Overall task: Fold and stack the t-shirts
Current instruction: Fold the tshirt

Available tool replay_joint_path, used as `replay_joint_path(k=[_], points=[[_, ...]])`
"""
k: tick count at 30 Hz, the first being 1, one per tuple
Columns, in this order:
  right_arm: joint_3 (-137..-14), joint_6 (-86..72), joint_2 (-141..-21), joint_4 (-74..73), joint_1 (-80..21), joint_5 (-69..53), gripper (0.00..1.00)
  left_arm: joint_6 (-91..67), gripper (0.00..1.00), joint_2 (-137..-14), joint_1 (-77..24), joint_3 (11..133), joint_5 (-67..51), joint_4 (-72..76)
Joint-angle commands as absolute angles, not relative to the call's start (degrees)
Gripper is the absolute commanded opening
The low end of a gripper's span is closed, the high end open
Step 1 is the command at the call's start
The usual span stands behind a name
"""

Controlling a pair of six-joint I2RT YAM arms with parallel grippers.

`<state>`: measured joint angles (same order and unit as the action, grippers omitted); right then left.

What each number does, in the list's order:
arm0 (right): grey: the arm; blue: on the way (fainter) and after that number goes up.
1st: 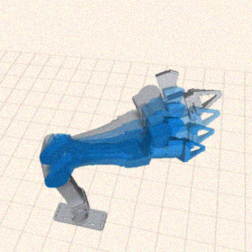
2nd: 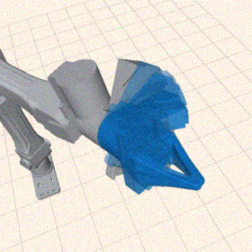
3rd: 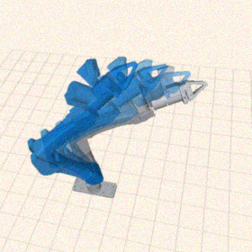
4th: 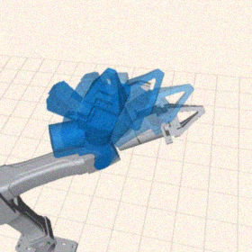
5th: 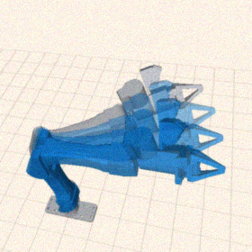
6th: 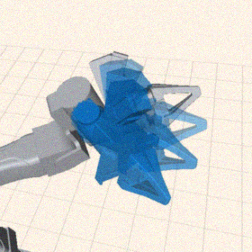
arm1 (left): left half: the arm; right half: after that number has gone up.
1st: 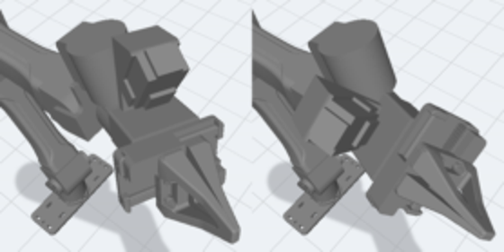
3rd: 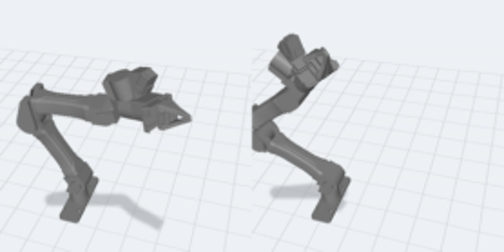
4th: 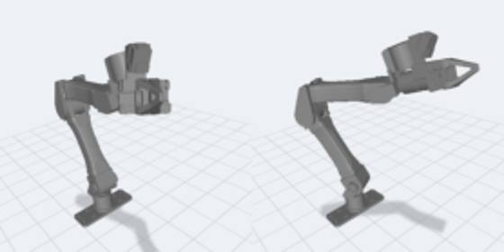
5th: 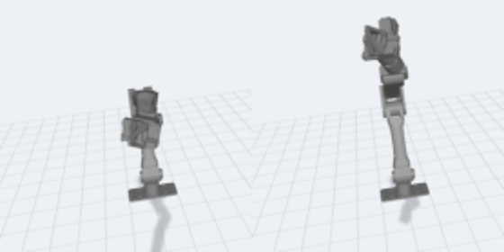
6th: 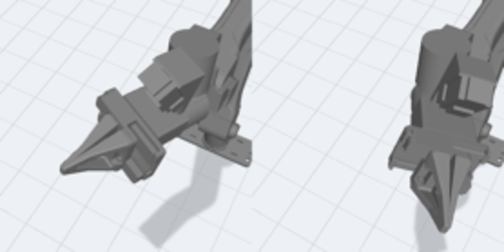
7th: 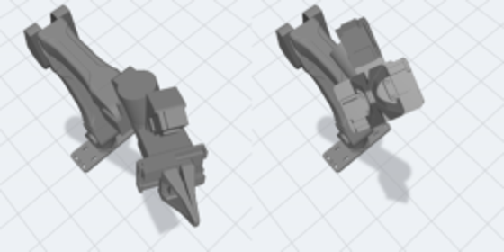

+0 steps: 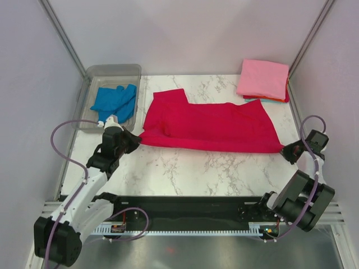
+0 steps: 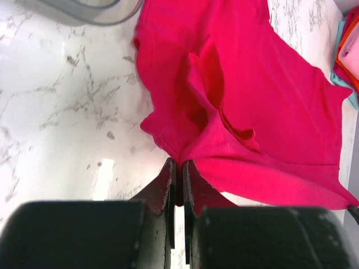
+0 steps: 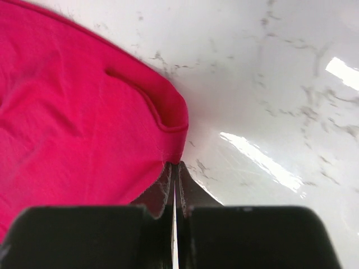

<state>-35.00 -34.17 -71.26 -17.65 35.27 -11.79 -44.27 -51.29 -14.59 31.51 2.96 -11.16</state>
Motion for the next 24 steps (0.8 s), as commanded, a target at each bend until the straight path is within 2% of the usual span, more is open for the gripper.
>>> replay_joint_path(k=[1,8,17,18,20,21,22,23,24], points=[[-34.4,-33.3,-66.0,-23.6,39.2,-9.9,0.0,-44.9,0.02,-44.5,-14.1,31.0,5.2,-21.0],[-28.9,-34.2,-58.7,-27.5,44.9,-11.8,0.0,-50.5,0.04,-33.1,-14.1,28.1,2.9,-31.8],[-27.8,-34.5,-63.1,-30.0,54.0,-16.1,0.01,-60.0,0.16,-22.0,-14.2,23.8,-2.7,-38.9],[-27.5,-34.1,-63.3,-30.2,54.7,-16.7,0.05,-60.6,0.19,-21.5,-14.2,23.7,-3.2,-39.3],[-27.5,-33.9,-63.7,-30.6,55.6,-17.9,0.23,-61.4,0.26,-20.3,-14.2,24.0,-5.9,-40.7],[-27.7,-33.9,-63.7,-30.8,55.9,-18.6,0.32,-61.6,0.41,-19.6,-14.2,24.3,-6.9,-41.2],[-27.9,-33.8,-63.5,-31.1,56.1,-18.8,0.56,-61.8,0.48,-18.9,-14.2,24.8,-7.6,-41.8],[-28.0,-33.7,-63.5,-31.2,56.3,-18.9,0.66,-62.4,0.54,-18.0,-14.2,25.4,-7.5,-44.7],[-28.2,-33.8,-63.3,-31.9,56.6,-18.5,0.8,-62.5,0.63,-15.9,-14.2,27.1,-7.0,-46.1]])
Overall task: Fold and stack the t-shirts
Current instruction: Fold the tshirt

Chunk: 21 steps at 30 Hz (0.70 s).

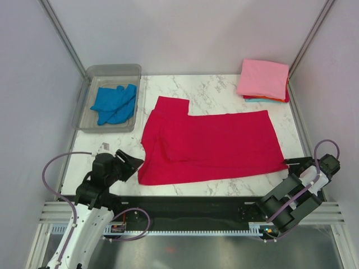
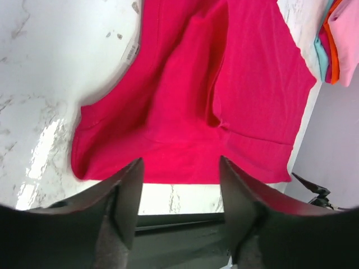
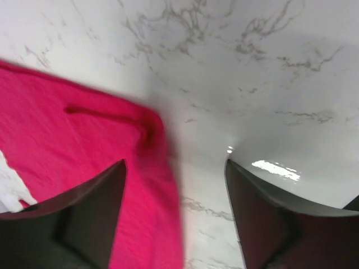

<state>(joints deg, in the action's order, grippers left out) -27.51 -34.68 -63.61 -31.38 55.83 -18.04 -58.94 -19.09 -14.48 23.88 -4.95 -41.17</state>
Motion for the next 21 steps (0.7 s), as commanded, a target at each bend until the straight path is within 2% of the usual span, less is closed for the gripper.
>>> replay_joint_path(k=[1,3,6,9,13,21], points=[[-28.3,-34.0,-62.6,-32.1,56.7,-18.6,0.85,-62.0,0.66,-15.0,-14.2,28.4,-6.4,-47.9],[-28.7,-34.7,-61.7,-32.3,57.1,-18.8,0.93,-60.5,0.68,-13.4,-14.2,32.8,-3.8,-51.6],[-30.1,-35.8,-60.6,-33.0,57.1,-18.6,0.97,-56.6,0.73,-14.6,-14.2,38.3,-0.5,-52.6],[-32.2,-36.6,-59.1,-33.3,57.1,-19.1,0.97,-50.6,0.7,-18.8,-14.2,40.4,-1.4,-47.1],[-34.1,-37.0,-57.2,-33.1,56.8,-19.4,0.98,-46.2,0.68,-32.4,-14.2,41.3,-3.8,-39.6],[-39.6,-37.7,-52.5,-30.7,45.6,-15.0,0.98,-45.5,0.64,-50.1,-15.9,39.0,-7.0,-26.9]])
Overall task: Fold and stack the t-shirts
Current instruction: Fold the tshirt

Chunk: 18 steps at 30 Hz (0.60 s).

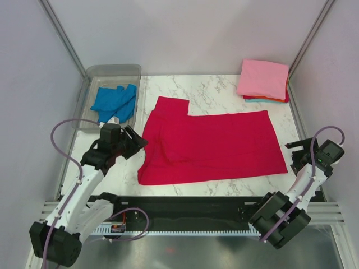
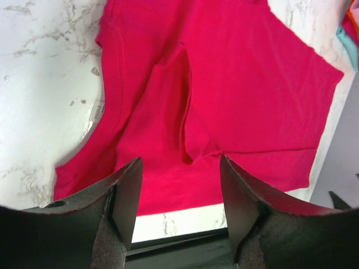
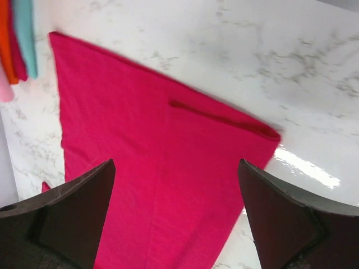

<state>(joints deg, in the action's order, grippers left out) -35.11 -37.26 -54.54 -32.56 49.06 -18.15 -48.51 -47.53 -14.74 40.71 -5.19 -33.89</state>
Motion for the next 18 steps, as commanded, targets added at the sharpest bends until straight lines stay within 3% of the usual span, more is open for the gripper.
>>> replay_joint_path(k=[1,6,18], points=[[-40.1,-37.7,-51.9,-30.7,44.7,-14.6,0.98,-46.3,0.64,-50.5,-16.4,37.7,-7.2,-25.5],[-41.0,-36.2,-52.4,-30.3,41.9,-14.1,0.98,-50.7,0.62,-53.7,-21.2,28.9,-8.2,-13.4],[-40.0,-35.2,-54.4,-28.6,41.5,-14.6,0.98,-53.0,0.63,-72.9,-30.7,34.4,-4.3,-4.6]])
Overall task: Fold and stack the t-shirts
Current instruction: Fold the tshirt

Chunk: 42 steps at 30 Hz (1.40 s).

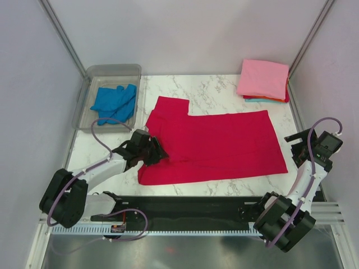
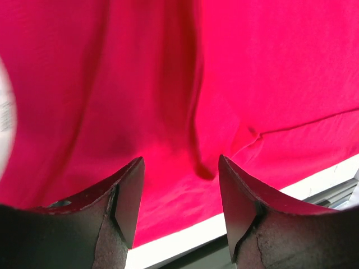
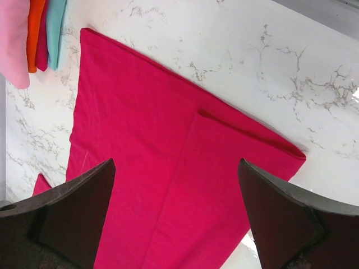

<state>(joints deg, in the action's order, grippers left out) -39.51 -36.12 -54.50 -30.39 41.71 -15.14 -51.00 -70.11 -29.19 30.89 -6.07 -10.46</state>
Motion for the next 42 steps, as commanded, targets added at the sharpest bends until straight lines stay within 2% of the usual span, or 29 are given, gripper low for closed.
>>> replay_joint_path(k=[1,8,11,18,23,30,36,42], points=[[-40.0,-35.2,-54.6,-28.6,41.4,-14.6,0.98,-53.4,0.63,-73.8,-31.1,34.6,-4.0,-3.7],[-39.9,-34.9,-55.5,-28.0,41.1,-14.8,0.98,-54.2,0.63,-81.6,-32.7,39.9,-3.2,-0.7],[-40.1,-35.0,-56.2,-27.8,41.0,-14.9,0.98,-52.9,0.63,-87.9,-32.3,46.0,-3.1,-0.3],[-40.4,-34.0,-55.9,-28.6,39.8,-15.5,0.98,-46.9,0.66,-99.5,-25.4,78.3,-7.0,-11.7],[-39.3,-34.0,-54.5,-28.1,38.7,-15.5,0.98,-43.3,0.68,-103.9,-21.3,88.3,-9.2,-13.2],[-39.5,-33.5,-52.2,-27.2,35.3,-18.3,0.98,-29.2,0.68,-126.4,-16.6,113.5,-17.3,-21.5],[-40.5,-33.1,-50.8,-27.6,30.9,-20.0,0.98,-26.9,0.63,-135.7,-13.4,121.7,-16.4,-23.7],[-40.0,-32.1,-50.2,-27.6,28.9,-19.3,0.98,-23.5,0.66,-141.8,-12.6,127.8,-11.2,-26.5]])
